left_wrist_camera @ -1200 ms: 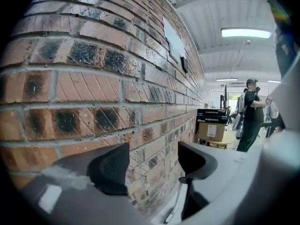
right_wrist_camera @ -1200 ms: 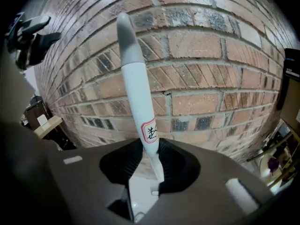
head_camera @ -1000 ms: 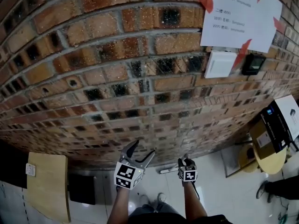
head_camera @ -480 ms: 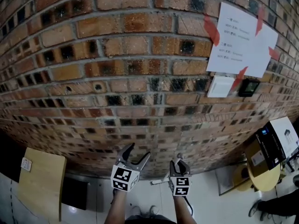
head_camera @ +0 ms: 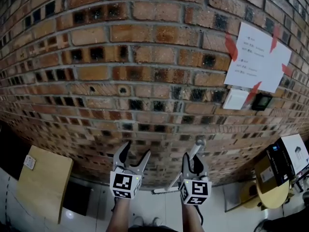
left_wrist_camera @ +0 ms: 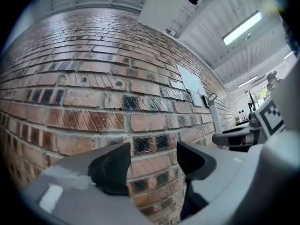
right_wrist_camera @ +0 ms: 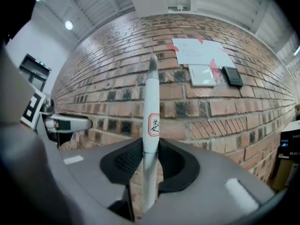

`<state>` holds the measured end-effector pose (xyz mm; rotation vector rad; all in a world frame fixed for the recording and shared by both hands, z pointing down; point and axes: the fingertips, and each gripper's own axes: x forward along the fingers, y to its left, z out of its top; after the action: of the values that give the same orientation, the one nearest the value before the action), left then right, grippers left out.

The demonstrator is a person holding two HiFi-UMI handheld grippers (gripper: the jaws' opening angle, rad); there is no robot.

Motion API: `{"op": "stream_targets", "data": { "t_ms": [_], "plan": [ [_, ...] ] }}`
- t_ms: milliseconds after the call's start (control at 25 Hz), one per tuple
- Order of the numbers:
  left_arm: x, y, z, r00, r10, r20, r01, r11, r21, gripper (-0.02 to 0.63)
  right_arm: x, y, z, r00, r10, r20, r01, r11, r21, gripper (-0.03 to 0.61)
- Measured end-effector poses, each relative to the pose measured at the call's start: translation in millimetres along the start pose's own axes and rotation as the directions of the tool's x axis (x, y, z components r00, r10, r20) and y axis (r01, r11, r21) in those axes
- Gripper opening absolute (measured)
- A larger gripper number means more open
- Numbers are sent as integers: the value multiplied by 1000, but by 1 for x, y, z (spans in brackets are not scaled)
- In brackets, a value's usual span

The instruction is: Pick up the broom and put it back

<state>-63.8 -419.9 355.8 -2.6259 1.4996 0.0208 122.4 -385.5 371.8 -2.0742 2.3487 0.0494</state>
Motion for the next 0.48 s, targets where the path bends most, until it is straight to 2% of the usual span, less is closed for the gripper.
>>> {"op": "stream_targets", "data": {
  "t_ms": [240,480],
  "plan": [
    [-14,18,18,997,77,-1,-77,997,-10,322,0,16,50,995,34,93,-34,999,3,104],
    [-25,28,29,994,110,16,-110,994,-3,322,-3,27,62,991,60,119,-61,998,0,104]
  ]
}}
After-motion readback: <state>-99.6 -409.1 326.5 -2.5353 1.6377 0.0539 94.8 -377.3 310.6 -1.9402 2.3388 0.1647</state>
